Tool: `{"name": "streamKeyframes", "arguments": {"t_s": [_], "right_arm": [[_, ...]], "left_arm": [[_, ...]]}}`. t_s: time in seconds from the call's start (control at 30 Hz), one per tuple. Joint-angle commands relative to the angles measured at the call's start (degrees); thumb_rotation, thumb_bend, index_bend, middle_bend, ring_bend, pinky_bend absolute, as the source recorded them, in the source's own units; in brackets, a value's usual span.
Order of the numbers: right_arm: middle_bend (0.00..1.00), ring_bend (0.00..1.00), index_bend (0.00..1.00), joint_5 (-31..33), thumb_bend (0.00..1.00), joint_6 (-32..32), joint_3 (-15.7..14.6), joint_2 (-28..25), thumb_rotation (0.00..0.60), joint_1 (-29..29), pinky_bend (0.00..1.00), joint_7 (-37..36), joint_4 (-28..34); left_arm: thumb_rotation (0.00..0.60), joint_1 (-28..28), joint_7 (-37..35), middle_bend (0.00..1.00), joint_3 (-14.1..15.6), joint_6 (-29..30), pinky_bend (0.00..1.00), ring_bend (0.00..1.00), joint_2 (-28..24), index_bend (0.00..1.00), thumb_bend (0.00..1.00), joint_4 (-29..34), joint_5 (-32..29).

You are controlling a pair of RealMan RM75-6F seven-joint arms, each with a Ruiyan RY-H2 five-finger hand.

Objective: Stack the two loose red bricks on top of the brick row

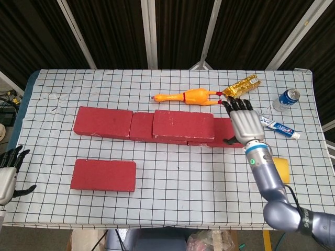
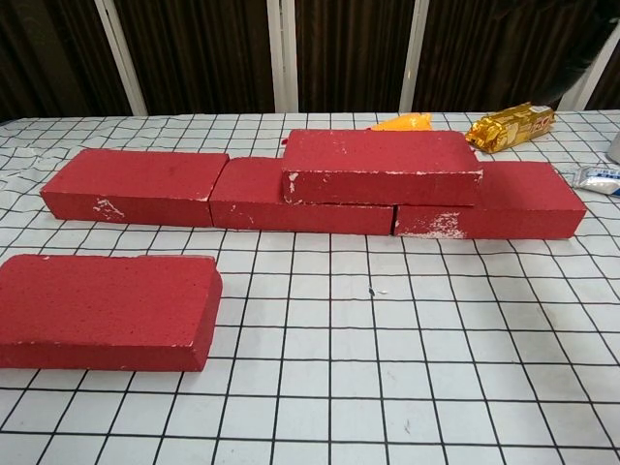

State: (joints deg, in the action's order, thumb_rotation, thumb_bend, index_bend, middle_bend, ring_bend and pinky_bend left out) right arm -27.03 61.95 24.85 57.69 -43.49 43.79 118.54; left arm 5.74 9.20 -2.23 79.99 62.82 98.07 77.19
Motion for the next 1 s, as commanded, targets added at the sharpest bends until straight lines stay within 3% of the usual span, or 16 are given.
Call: {"name": "streamKeyframes", "arguments": {"t_s": [0.03,0.17,0.37,0.47,0.63,1.0], "right_arm": [[0.0,0.0,0.12,-32.2,0.16,4.2,-9.7,-7.3,0.6,20.9,0.0,-22.8,3.0],[0.0,0.0,0.12,-46.5,0.16,9.7,-15.4,-6.6,0.6,28.2,0.0,-32.7,-1.4],[0.0,0.0,0.12,-56.0,0.16,17.4,-21.3,-1.8,0.6,34.9,0.0,-38.0,-8.7],[0.0,0.0,0.12,-57.9,0.16,19.2,-22.9,0.1,0.6,36.6,0.0,-39.0,-10.7],[0.0,0.0,0.12,-60.0,0.16,20.7,-24.5,1.8,0.6,38.1,0.0,-40.4,-12.9],[0.0,0.0,0.12,-57.8,0.16,19.5,-24.3,3.8,0.6,38.7,0.0,-44.1,-17.6]], "left_arm": [[0.6,-0.3,0.6,0.0,0.5,0.5,0.02,0.0,0.3,0.12,0.0,0.3,0.8],[0.6,-0.2,1.6,0.0,1.1,0.4,0.02,0.0,0.9,0.12,0.0,1.1,2.0],[0.6,-0.1,4.7,0.0,1.4,1.9,0.02,0.0,1.6,0.11,0.0,3.4,4.5],[0.6,0.2,7.8,0.0,1.3,1.9,0.02,0.0,1.9,0.09,0.0,5.2,4.3],[0.6,3.3,13.3,0.0,0.9,-3.9,0.02,0.0,-0.9,0.04,0.0,9.9,1.0],[0.6,12.9,17.9,0.0,-0.1,-18.6,0.02,0.0,-3.0,0.03,0.0,17.6,-5.1]]}}
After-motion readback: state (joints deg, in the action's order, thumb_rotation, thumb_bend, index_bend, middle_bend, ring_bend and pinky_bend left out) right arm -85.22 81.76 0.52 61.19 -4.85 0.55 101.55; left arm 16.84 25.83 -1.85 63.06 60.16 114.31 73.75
